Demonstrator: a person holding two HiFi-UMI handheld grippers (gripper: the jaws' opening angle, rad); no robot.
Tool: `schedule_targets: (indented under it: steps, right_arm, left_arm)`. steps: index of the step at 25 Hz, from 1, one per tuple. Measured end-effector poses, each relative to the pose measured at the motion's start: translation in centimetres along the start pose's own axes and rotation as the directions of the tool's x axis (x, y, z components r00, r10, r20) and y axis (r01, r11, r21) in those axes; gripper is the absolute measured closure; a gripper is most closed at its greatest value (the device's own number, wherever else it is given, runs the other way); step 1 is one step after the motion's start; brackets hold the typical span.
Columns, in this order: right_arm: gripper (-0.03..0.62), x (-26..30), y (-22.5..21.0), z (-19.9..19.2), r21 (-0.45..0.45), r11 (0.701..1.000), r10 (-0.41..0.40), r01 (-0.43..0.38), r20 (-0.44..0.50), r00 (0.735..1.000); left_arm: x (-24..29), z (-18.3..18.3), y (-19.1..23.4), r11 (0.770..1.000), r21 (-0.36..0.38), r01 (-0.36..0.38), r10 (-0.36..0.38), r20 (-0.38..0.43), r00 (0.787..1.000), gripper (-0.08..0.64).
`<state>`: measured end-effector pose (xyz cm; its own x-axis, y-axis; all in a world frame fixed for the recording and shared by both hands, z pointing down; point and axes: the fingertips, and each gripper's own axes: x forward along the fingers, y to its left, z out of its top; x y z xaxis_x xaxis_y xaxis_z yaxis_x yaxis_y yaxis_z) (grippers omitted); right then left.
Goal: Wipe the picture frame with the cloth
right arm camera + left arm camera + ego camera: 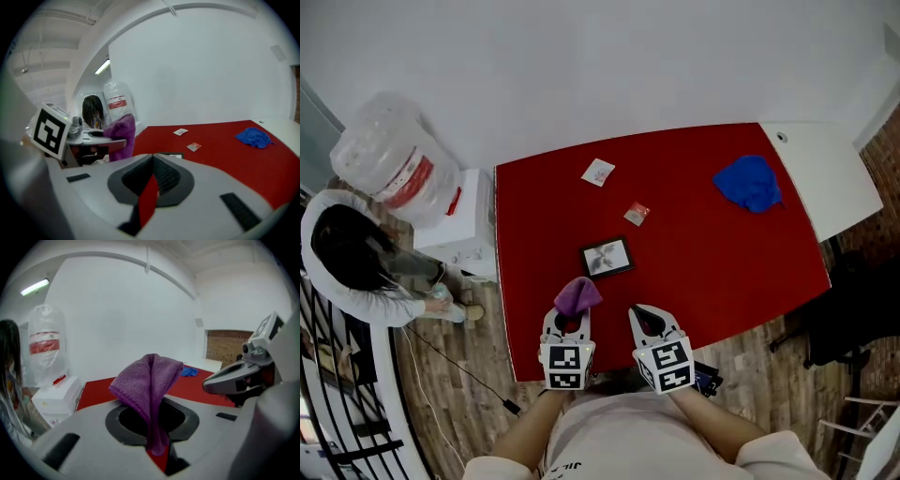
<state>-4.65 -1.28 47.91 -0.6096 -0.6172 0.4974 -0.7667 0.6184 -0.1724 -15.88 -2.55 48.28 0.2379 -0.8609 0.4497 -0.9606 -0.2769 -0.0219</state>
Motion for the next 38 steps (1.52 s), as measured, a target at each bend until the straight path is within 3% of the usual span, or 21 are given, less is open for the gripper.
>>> schedule_targets:
  steps: [4,9,11,16,18,21,30,38]
  right_arm:
    - [0.588,1.8,-0.6,-0.6,-0.012,1.0,-0.012,0.012,-0.012,1.0]
    - [0.588,2.9,-1.0,-1.4,-0.004,1.0,-0.013,0.013,-0.03,0.999]
    - [0.588,3.3,-1.1,-1.9,0.004,1.0,-0.012,0.012,-0.036,0.999]
    - [0.588,4.0,-1.0,-3.3,0.031,0.999,-0.016,0.017,-0.055,0.998]
    - [0.588,4.4,-1.1,-3.5,0.02,1.0,-0.02,0.022,-0.051,0.999]
    - [0.588,4.8,-1.5,-4.2,0.017,1.0,-0.023,0.024,-0.065,0.998]
    - [0.588,5.0,-2.6,-5.7,0.051,0.998,-0.022,0.028,-0.102,0.995]
    - [0.588,5.5,-3.7,-6.3,0.046,0.998,-0.029,0.034,-0.106,0.994]
  left_arm:
    - [3.7,-1.0,1.7,0.984,0.177,0.019,-0.008,-0.06,0.998,0.497]
    - [9.2,-3.7,3.1,0.932,0.354,0.074,-0.011,-0.178,0.984,0.497]
    - [11.7,-5.0,3.7,0.892,0.438,0.114,-0.007,-0.239,0.971,0.497]
    - [16.6,-7.5,4.8,0.764,0.609,0.214,0.025,-0.359,0.933,0.497]
    - [18.2,-8.3,5.2,0.733,0.636,0.243,0.037,-0.393,0.919,0.497]
    - [20.2,-9.2,5.8,0.705,0.654,0.275,0.049,-0.431,0.901,0.497]
    - [23.3,-10.6,6.2,0.661,0.659,0.36,0.03,-0.502,0.865,0.497]
    - [19.7,-13.7,2.4,0.605,0.644,0.469,-0.037,-0.565,0.824,0.497]
